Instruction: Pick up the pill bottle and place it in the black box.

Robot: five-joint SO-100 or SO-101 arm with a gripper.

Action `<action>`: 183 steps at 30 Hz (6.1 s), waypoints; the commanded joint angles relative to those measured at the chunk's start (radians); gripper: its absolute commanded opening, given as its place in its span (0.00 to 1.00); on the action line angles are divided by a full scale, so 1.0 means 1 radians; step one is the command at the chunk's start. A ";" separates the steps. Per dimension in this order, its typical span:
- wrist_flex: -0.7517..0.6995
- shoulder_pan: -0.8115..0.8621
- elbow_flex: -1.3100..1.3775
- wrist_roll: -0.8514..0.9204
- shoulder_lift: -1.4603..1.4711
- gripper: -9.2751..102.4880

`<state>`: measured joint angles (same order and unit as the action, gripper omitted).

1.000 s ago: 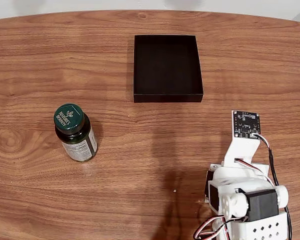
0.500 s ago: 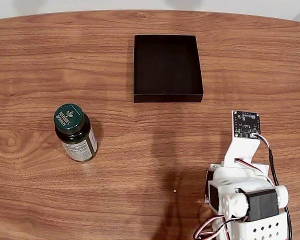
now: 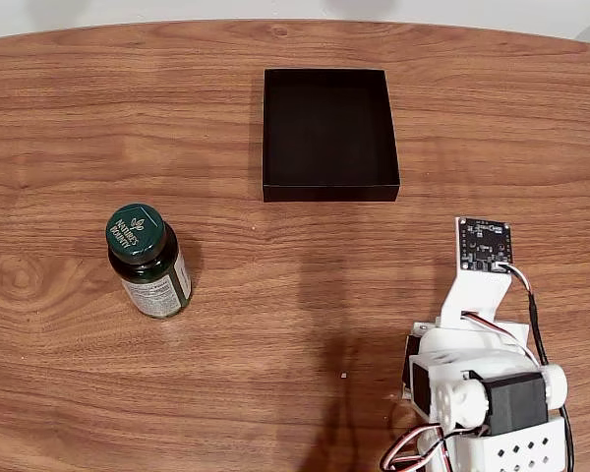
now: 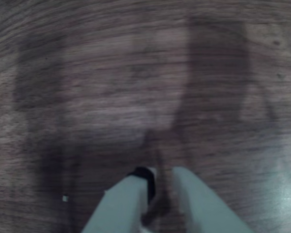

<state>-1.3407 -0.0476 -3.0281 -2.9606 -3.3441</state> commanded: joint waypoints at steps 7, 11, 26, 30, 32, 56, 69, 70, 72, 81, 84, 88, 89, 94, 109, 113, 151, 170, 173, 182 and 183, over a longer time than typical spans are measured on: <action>-0.163 0.006 -0.002 -0.006 0.005 0.09; -0.163 0.006 -0.002 -0.006 0.005 0.09; -0.163 0.006 -0.002 -0.006 0.005 0.09; -0.163 0.006 -0.002 -0.006 0.005 0.09; -0.163 0.006 -0.002 -0.006 0.005 0.09; -0.163 0.006 -0.002 -0.006 0.005 0.09; -0.163 0.006 -0.002 -0.006 0.005 0.09; -0.163 0.006 -0.002 -0.008 0.005 0.09; -0.163 0.005 -0.002 -0.008 0.005 0.09; -0.163 0.094 -0.002 -0.014 0.005 0.09; -0.163 0.081 -0.002 -0.012 0.005 0.09; -0.163 0.058 -0.002 -0.031 0.015 0.09; -0.161 0.058 -0.002 -0.060 0.034 0.09; -0.112 0.026 -0.002 -0.198 0.129 0.12; 0.607 -0.143 -0.002 -0.304 0.339 0.18; 0.801 -0.230 -0.002 -0.276 0.399 0.27; 1.720 -0.646 0.017 -0.341 0.953 0.40; 2.123 -0.588 0.170 -0.336 1.379 0.48; 2.166 -0.592 0.212 -0.330 1.457 0.48; 2.339 -0.650 0.321 -0.331 1.709 0.47; 2.367 -0.653 0.336 -0.330 1.744 0.47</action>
<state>0.9265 -0.6903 -2.7918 -3.2873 -1.6736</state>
